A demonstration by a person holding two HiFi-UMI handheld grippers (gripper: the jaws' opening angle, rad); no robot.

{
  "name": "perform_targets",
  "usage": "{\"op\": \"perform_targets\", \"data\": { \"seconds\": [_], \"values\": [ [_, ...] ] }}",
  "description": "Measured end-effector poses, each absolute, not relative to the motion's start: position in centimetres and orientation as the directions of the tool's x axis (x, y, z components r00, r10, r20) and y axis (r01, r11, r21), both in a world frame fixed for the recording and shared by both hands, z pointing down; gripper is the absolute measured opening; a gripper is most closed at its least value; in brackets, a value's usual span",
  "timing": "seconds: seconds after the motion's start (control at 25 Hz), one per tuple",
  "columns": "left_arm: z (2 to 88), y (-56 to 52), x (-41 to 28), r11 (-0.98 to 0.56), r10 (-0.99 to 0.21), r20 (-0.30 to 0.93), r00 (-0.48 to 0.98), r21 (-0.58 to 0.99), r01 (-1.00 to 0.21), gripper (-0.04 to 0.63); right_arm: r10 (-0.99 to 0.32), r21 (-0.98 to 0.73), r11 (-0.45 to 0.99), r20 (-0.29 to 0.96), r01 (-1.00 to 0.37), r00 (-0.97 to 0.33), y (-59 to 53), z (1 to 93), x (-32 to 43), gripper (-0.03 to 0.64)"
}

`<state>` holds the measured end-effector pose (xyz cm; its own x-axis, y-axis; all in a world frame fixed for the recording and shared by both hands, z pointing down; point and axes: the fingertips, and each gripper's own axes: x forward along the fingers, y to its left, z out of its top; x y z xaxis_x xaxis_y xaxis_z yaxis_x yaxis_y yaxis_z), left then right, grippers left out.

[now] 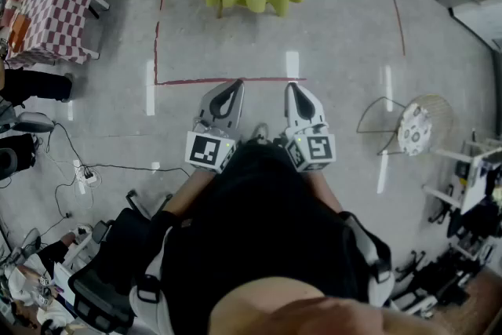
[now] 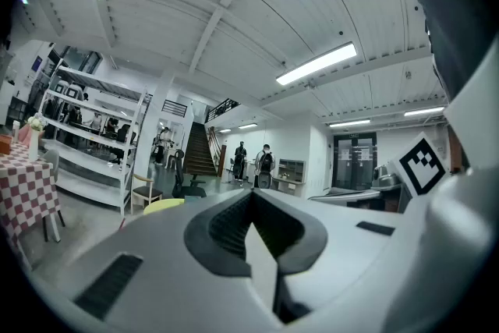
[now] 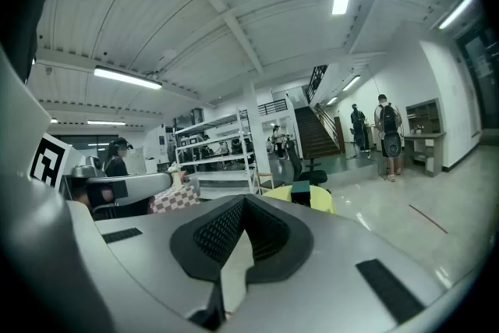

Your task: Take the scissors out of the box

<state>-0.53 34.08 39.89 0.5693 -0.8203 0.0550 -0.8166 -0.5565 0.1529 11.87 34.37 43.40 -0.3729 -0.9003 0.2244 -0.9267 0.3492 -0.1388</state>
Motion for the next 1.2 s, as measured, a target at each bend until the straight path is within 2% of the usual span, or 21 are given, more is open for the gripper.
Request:
{"op": "perform_targets", "data": {
  "seconds": [0.68, 1.2],
  "values": [
    [40.4, 33.0, -2.1, -0.569, -0.81, 0.055, 0.584, 0.173, -0.804, -0.002, -0.901, -0.181, 0.362, 0.184, -0.914, -0.393, 33.5, 43.0, 9.9, -0.003],
    [41.2, 30.4, -7.5, -0.59, -0.793, 0.042, 0.607, 0.195, -0.784, -0.003, -0.917, -0.155, 0.337, 0.169, -0.928, -0.361, 31.3, 42.8, 4.5, -0.003]
  ]
}}
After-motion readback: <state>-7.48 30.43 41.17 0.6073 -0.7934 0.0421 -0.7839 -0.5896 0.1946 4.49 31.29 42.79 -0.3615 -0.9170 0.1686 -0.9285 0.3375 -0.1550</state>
